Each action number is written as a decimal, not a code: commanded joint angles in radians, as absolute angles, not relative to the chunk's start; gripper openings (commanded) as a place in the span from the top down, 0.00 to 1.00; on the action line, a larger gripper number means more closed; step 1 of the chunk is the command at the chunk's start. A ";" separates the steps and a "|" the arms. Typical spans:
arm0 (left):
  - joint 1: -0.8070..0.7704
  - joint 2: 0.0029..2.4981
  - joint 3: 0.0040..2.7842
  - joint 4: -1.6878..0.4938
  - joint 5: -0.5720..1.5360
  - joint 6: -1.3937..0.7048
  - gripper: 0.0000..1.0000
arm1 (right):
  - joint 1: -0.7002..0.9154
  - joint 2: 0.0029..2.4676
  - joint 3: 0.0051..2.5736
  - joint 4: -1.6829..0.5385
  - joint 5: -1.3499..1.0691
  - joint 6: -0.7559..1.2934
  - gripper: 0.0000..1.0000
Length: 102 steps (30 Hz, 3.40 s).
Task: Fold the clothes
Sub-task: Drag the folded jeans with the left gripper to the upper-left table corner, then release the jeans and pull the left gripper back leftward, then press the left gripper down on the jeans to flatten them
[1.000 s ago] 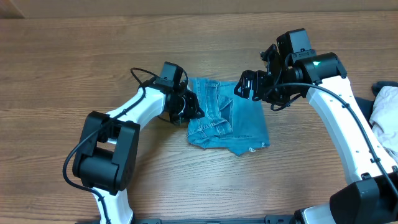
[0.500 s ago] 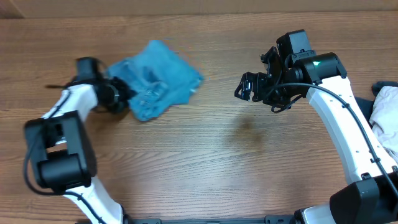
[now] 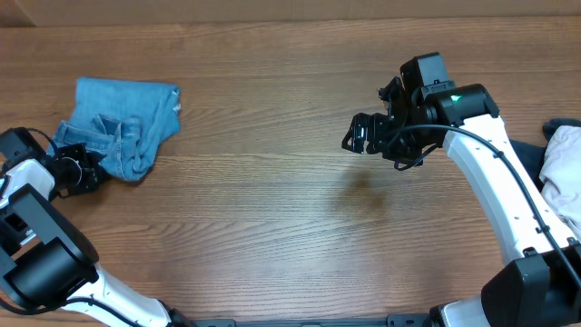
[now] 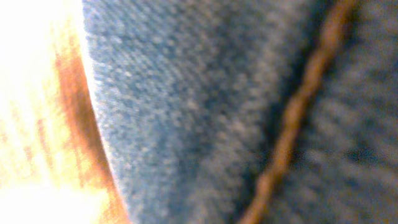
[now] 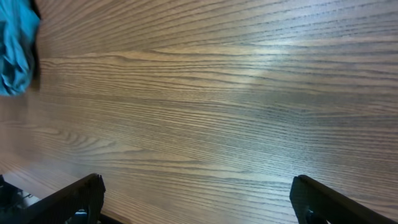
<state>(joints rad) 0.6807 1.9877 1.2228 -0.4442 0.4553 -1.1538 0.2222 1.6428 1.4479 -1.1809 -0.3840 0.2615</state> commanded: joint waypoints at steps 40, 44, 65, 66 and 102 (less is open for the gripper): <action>0.457 2.276 1.207 0.127 0.651 -1.191 0.11 | 0.218 1.630 1.426 -1.251 -0.374 0.259 0.00; 0.520 2.276 1.207 0.127 0.624 -1.109 0.12 | 0.218 1.630 1.426 -1.247 -0.374 0.259 0.00; 0.596 1.912 1.207 -0.074 0.620 -0.894 0.22 | 0.218 1.630 1.426 -1.210 -0.374 0.259 0.00; 0.596 1.872 1.207 -0.103 0.621 -0.893 0.28 | 0.218 1.630 1.426 -1.209 -0.374 0.259 0.00; 0.169 2.160 1.288 0.452 -0.138 -0.120 0.87 | 0.218 1.630 1.426 -1.244 -0.337 0.217 0.00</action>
<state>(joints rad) 0.1890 2.1292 1.2568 0.4408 -0.1734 -0.1234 0.2226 1.6428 1.4265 -1.2488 -0.3473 0.2272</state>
